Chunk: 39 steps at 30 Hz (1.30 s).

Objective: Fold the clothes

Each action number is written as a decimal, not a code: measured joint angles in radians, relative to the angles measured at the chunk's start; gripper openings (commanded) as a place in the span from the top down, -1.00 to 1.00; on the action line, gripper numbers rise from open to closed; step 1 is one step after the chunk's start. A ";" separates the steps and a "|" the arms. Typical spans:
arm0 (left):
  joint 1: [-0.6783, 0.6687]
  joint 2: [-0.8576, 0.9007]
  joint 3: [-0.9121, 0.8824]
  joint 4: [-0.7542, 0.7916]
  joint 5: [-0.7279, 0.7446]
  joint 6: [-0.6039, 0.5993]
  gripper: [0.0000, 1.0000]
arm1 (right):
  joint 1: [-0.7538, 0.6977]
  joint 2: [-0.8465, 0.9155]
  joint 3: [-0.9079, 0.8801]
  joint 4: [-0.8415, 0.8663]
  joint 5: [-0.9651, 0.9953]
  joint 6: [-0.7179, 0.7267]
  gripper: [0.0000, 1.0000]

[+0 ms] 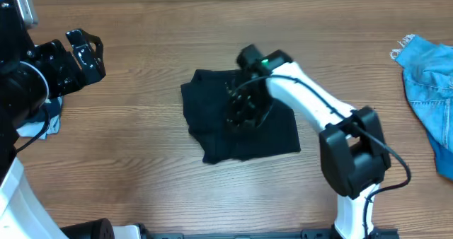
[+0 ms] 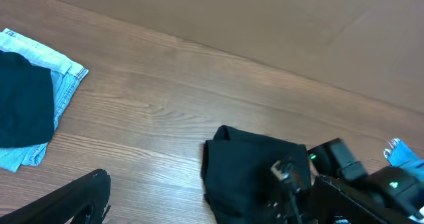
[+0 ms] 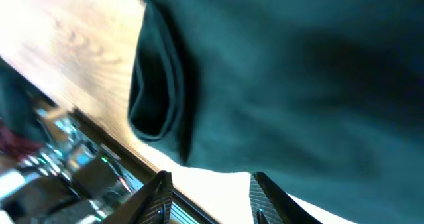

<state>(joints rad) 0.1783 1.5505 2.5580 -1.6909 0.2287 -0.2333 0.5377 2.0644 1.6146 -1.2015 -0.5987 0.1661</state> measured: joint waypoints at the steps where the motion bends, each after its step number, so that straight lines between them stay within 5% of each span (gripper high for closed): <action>1: 0.000 0.000 0.000 0.000 0.000 0.000 -1.00 | 0.018 0.000 0.000 0.008 0.010 -0.004 0.43; 10: 0.000 0.000 0.000 0.000 0.000 0.000 -1.00 | 0.115 0.000 0.000 0.156 0.147 0.017 0.72; 31: 0.000 0.000 0.000 0.000 0.000 0.000 -1.00 | 0.286 -0.001 -0.057 0.054 0.076 -0.032 0.76; 33: 0.000 0.000 0.000 0.000 0.000 0.000 -1.00 | 0.272 -0.003 -0.057 0.055 0.113 -0.034 0.67; 39: 0.000 0.000 0.000 0.000 0.000 0.000 -1.00 | 0.103 -0.092 0.031 0.065 0.171 -0.038 -0.33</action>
<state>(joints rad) 0.1783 1.5505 2.5580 -1.6909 0.2287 -0.2333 0.6407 1.9728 1.6459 -1.1362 -0.4278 0.1280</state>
